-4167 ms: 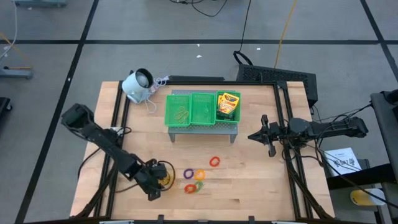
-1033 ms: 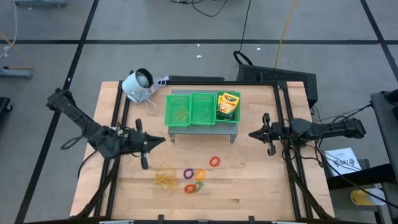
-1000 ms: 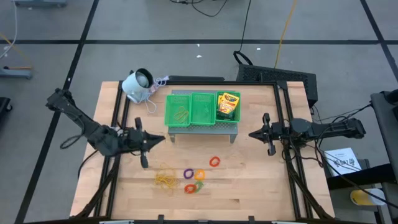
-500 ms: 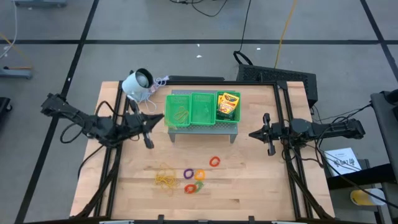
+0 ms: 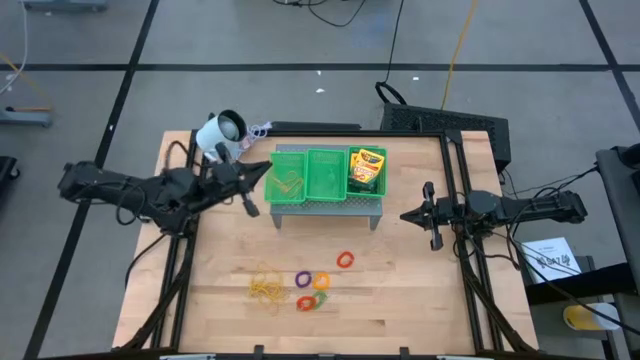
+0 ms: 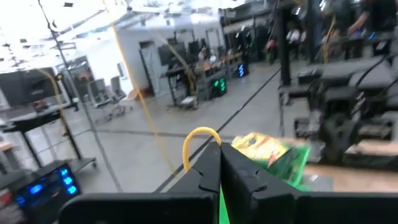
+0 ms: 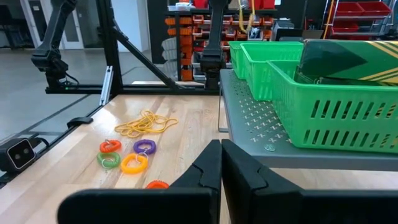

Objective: Pick & Place Office Desk Supplies
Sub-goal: Put the yellow rubber band into the left green basket

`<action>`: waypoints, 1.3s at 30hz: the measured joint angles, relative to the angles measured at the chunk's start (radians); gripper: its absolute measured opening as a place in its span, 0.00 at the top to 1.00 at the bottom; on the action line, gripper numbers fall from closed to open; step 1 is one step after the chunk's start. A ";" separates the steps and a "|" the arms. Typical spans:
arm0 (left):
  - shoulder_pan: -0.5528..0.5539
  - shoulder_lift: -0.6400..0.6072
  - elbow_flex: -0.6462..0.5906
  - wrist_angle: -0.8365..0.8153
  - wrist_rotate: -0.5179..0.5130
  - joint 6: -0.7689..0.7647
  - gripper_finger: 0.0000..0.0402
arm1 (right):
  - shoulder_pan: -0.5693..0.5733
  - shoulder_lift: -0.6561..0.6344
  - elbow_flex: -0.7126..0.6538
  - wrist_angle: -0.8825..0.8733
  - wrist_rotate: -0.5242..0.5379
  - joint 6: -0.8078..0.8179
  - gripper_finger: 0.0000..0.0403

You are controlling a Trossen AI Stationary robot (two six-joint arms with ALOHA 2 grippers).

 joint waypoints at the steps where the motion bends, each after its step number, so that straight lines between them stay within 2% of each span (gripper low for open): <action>1: 0.011 0.005 0.000 -0.010 0.002 -0.005 0.99 | 0.000 0.000 0.000 0.000 0.000 0.000 1.00; 6: 0.044 0.032 0.000 -0.036 0.002 -0.059 0.97 | 0.000 0.000 0.000 0.000 0.000 0.000 1.00; 11: 0.045 0.087 0.000 -0.033 0.002 -0.057 0.99 | 0.000 0.000 0.000 0.000 0.000 0.000 1.00; 16: 0.049 0.120 0.000 -0.030 -0.033 -0.080 0.96 | 0.000 0.000 0.000 0.000 0.000 0.000 1.00; 22: 0.051 0.149 -0.001 -0.042 -0.045 -0.099 0.99 | 0.000 0.000 0.000 0.000 0.000 0.000 1.00; 30: 0.051 0.150 -0.001 -0.044 -0.098 -0.103 0.90 | 0.000 0.000 0.000 0.000 0.000 0.000 1.00; 39: 0.051 0.149 -0.001 -0.047 -0.112 -0.127 0.88 | 0.000 0.000 0.000 0.000 -0.001 0.000 1.00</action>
